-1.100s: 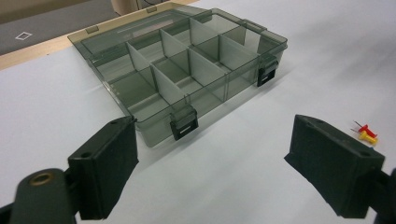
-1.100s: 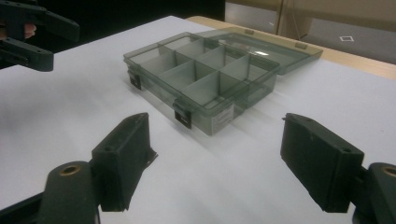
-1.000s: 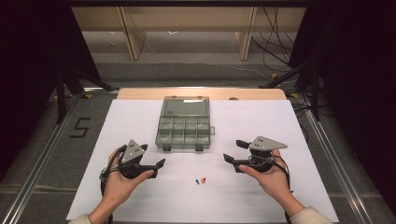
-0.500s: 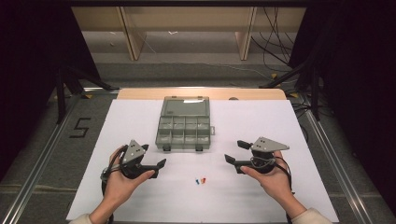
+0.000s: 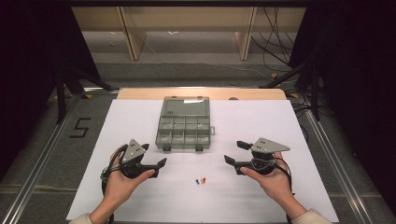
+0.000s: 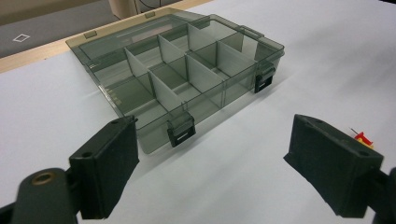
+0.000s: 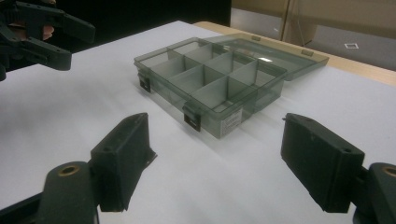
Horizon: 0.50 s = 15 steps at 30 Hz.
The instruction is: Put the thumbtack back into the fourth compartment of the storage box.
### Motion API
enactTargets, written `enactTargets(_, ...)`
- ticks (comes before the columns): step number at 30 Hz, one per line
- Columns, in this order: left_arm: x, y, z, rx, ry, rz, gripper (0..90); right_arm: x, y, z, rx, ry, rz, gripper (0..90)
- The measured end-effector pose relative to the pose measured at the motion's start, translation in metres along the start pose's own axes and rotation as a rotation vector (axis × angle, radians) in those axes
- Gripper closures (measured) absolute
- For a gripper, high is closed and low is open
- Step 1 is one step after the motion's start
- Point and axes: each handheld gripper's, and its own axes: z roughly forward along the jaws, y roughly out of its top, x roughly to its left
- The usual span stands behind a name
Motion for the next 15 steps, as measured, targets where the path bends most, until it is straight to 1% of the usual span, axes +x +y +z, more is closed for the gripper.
enactTargets(1,-0.0008,-0.0002,0.0003,0.001,0.003,-0.012,15.4,0.0006,0.0002,-0.0007,0.01,0.004,0.009,24.7)
enactTargets(3,-0.0001,-0.0001,0.0006,0.001,0.001,0.0,15.4,0.0011,-0.0004,-0.0005,0.004,0.004,0.013,24.7)
enactTargets(4,-0.0009,-0.0005,0.001,0.001,0.002,-0.019,15.5,0.0012,-0.001,0.0002,0.001,0.01,0.019,24.7)
enactTargets(6,0.0,-0.0003,0.0009,0.004,0.003,0.001,15.5,0.0006,-0.0014,-0.0006,0.014,0.015,0.016,24.7)
enactTargets(7,-0.0003,-0.0004,0.001,0.005,0.0,-0.002,15.5,0.0005,-0.0012,-0.0011,0.019,0.009,0.015,24.7)
enactTargets(8,-0.0014,-0.0007,0.0012,0.004,0.001,-0.015,15.4,0.0005,-0.0011,-0.0014,0.019,0.005,0.014,24.7)
enactTargets(9,-0.0008,-0.0002,0.0011,0.005,0.001,0.001,15.5,0.0005,-0.001,-0.0015,0.018,0.003,0.013,24.7)
enactTargets(10,-0.0015,0.0,0.0015,0.005,0.0,-0.008,15.4,0.0007,-0.0011,-0.0016,0.016,0.007,0.014,24.7)
enactTargets(11,-0.0012,0.0005,0.0022,0.004,-0.006,0.0,15.5,0.0009,-0.0013,-0.0018,0.017,0.008,0.014,24.7)
enactTargets(13,-0.0022,0.0011,0.0032,0.005,-0.004,0.003,15.4,0.0012,-0.002,-0.0027,0.017,0.008,0.016,24.7)
enactTargets(14,-0.0035,0.0007,0.0041,0.006,-0.007,-0.009,15.5,0.001,-0.0021,-0.0035,0.018,0.004,0.017,24.7)
enactTargets(15,-0.0032,0.0006,0.0048,0.009,-0.008,0.007,15.5,0.001,-0.0021,-0.0041,0.015,0.005,0.018,24.7)
